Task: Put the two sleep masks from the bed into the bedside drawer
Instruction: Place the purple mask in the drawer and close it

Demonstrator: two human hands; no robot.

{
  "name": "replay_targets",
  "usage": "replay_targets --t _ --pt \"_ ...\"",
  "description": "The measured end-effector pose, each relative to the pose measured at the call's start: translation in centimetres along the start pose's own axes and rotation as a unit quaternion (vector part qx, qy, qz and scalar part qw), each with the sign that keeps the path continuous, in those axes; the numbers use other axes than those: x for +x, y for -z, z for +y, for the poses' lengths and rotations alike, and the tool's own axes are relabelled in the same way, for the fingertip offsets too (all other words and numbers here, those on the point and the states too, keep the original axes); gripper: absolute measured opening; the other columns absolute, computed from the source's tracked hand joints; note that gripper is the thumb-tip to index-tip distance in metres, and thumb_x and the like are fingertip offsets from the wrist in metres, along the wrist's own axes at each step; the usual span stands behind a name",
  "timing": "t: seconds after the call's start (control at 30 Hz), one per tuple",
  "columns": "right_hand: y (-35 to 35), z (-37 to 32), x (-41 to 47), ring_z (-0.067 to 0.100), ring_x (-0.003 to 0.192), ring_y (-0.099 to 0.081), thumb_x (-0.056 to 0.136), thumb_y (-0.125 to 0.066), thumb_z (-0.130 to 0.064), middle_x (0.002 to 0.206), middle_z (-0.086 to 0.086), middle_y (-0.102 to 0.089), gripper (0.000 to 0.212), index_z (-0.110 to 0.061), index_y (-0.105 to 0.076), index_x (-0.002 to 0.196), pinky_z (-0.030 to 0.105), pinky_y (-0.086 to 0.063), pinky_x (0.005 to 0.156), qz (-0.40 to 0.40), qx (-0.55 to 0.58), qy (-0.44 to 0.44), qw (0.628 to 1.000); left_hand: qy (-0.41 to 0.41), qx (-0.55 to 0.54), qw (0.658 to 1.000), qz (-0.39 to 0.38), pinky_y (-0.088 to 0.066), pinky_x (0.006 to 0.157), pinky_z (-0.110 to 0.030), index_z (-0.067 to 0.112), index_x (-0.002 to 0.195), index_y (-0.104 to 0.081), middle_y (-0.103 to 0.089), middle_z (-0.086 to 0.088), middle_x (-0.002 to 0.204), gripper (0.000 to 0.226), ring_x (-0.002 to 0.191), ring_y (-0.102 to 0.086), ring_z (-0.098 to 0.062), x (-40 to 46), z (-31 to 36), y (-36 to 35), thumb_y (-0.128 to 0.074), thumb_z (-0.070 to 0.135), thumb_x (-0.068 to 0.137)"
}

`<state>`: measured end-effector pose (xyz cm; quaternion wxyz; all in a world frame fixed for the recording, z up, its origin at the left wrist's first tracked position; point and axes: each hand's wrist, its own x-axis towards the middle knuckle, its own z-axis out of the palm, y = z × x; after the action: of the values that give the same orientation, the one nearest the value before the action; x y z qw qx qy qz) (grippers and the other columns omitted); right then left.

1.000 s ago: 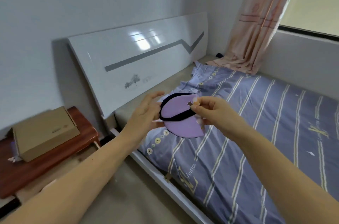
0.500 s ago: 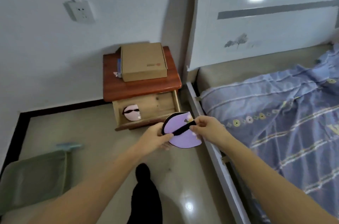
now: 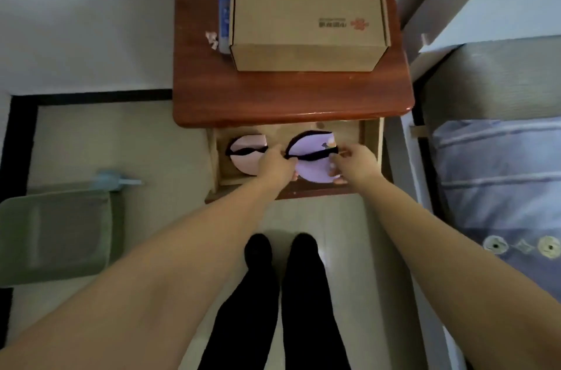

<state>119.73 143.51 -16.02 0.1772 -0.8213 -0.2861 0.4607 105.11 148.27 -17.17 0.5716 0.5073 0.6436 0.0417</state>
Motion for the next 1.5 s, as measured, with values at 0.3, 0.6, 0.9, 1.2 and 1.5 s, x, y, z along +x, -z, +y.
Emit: replay_targets --t 0.3,0.6,0.9,1.2,1.5 --pt "-4.4 4.2 9.4 0.020 0.076 -0.059 0.095 -0.043 -0.022 0.098 0.006 -0.063 0.023 -0.014 -0.057 0.111 0.026 -0.047 0.059 0.000 -0.143 0.043 0.989 0.040 0.045 0.998 0.027 -0.053 0.087 -0.042 0.001 0.106 -0.060 -0.066 -0.021 0.107 0.024 0.098 -0.063 -0.036 7.7 -4.0 -3.0 -0.046 0.013 0.092" --pt "-0.9 4.7 -0.6 0.026 0.071 -0.073 0.095 -0.046 -0.025 0.082 0.017 -0.073 0.032 0.002 -0.060 0.094 0.032 -0.059 0.057 -0.139 0.239 -0.221 0.935 0.271 -0.284 0.915 -0.095 -0.059 0.059 -0.029 0.004 0.076 -0.057 -0.066 -0.014 0.069 0.028 0.060 -0.068 -0.021 -2.0 -5.9 1.1 -0.042 0.013 0.097" --pt "-0.9 5.4 -3.9 0.026 0.127 -0.048 0.096 -0.026 -0.007 0.143 0.012 -0.046 0.044 -0.010 -0.036 0.139 0.057 -0.023 0.112 -0.094 0.550 -0.230 0.798 0.229 -0.644 0.728 0.044 -0.025 0.111 -0.056 0.004 0.137 -0.031 -0.025 -0.021 0.149 0.063 0.140 -0.023 -0.038 -4.3 -7.0 2.6 -0.017 -0.017 0.079" --pt "2.5 -2.8 0.2 0.035 0.130 -0.042 0.079 -0.024 0.015 0.139 0.019 -0.045 0.052 -0.001 -0.041 0.125 0.055 -0.028 0.111 -0.066 0.628 -0.172 0.756 0.147 -0.695 0.704 0.026 -0.021 0.111 -0.058 0.007 0.134 -0.035 -0.024 -0.025 0.150 0.082 0.139 -0.024 -0.041 -1.1 1.3 7.0 -0.031 -0.010 0.054" --pt "2.4 -3.5 0.7 0.030 0.120 -0.053 0.086 -0.028 0.006 0.122 0.016 -0.059 0.051 -0.009 -0.043 0.133 0.047 -0.039 0.100 -0.035 0.604 -0.186 0.774 0.147 -0.619 0.771 0.004 -0.028 0.110 -0.052 0.006 0.090 -0.050 -0.053 -0.014 0.119 0.030 0.133 -0.040 -0.032 0.8 0.1 7.9 -0.022 -0.004 0.084"
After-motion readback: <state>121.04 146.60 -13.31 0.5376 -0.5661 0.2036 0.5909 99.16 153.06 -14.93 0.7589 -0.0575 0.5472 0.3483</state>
